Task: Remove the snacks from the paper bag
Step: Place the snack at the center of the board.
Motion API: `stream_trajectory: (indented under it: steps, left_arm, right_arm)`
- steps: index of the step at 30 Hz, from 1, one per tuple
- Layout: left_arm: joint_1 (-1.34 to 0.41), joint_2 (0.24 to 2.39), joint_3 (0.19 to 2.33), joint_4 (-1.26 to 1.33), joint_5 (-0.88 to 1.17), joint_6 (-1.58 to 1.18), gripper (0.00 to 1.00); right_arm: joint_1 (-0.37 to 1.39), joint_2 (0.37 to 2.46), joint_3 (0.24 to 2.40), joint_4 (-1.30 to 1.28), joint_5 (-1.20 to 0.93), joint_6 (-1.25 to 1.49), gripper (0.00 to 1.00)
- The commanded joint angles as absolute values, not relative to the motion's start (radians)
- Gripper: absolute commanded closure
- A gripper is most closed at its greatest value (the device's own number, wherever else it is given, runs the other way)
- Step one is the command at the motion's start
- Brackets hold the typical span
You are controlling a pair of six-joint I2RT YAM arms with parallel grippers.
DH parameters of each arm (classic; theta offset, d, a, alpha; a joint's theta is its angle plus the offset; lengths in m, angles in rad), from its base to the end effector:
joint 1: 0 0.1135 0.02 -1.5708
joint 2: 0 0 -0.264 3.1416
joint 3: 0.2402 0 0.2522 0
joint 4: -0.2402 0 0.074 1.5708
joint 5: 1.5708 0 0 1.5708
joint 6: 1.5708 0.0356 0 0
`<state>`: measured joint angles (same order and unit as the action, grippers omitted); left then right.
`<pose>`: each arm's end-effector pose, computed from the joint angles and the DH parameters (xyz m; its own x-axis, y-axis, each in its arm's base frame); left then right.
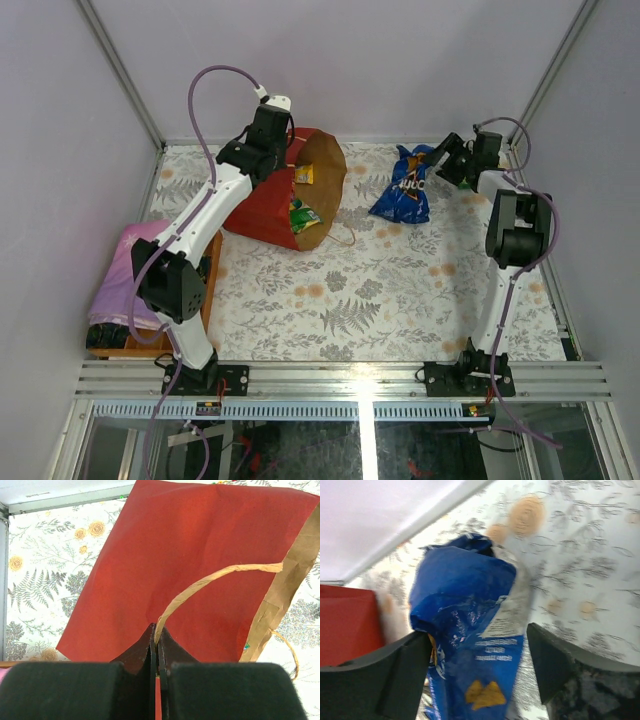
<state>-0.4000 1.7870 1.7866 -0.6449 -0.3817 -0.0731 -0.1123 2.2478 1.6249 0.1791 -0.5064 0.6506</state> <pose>0.3802 -0.1463 0.3669 -0.5589 0.1627 -0.8131 0.0466 0.9852 0.1651 0.5130 -0.0405 0.1800 -0.5438 0.5943 -0.5925 -0.0100 0.7014 0.7127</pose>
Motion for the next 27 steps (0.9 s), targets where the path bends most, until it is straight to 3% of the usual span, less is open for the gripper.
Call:
stream_trajectory:
  steps: [1, 6, 9, 11, 14, 15, 27]
  left_arm:
    - [-0.393, 1.798, 1.785, -0.623, -0.388, -0.080, 1.00]
    - [-0.394, 1.810, 1.795, -0.629, -0.374, -0.087, 1.00]
    - [-0.396, 1.817, 1.804, -0.641, -0.366, -0.092, 1.00]
    - [-0.402, 1.819, 1.807, -0.644, -0.370, -0.090, 1.00]
    - [-0.416, 1.812, 1.807, -0.646, -0.380, -0.087, 1.00]
    - [-0.421, 1.810, 1.809, -0.646, -0.383, -0.085, 1.00]
    - [-0.438, 1.783, 1.824, -0.659, -0.377, -0.075, 1.00]
  right_arm:
    - [-0.109, 2.162, 1.678, 0.076, -0.339, 0.494, 0.11]
    - [-0.061, 1.915, 1.511, 0.147, -0.075, 0.393, 0.07]
    - [0.012, 1.798, 1.420, 0.237, -0.036, 0.313, 0.14]
    - [0.044, 1.776, 1.392, 0.281, -0.101, 0.294, 0.26]
    - [0.047, 1.829, 1.425, 0.298, -0.277, 0.375, 0.58]
    - [0.048, 1.865, 1.454, 0.275, -0.325, 0.396, 0.62]
    - [-0.002, 2.268, 1.558, 0.265, -0.525, 0.673, 0.67]
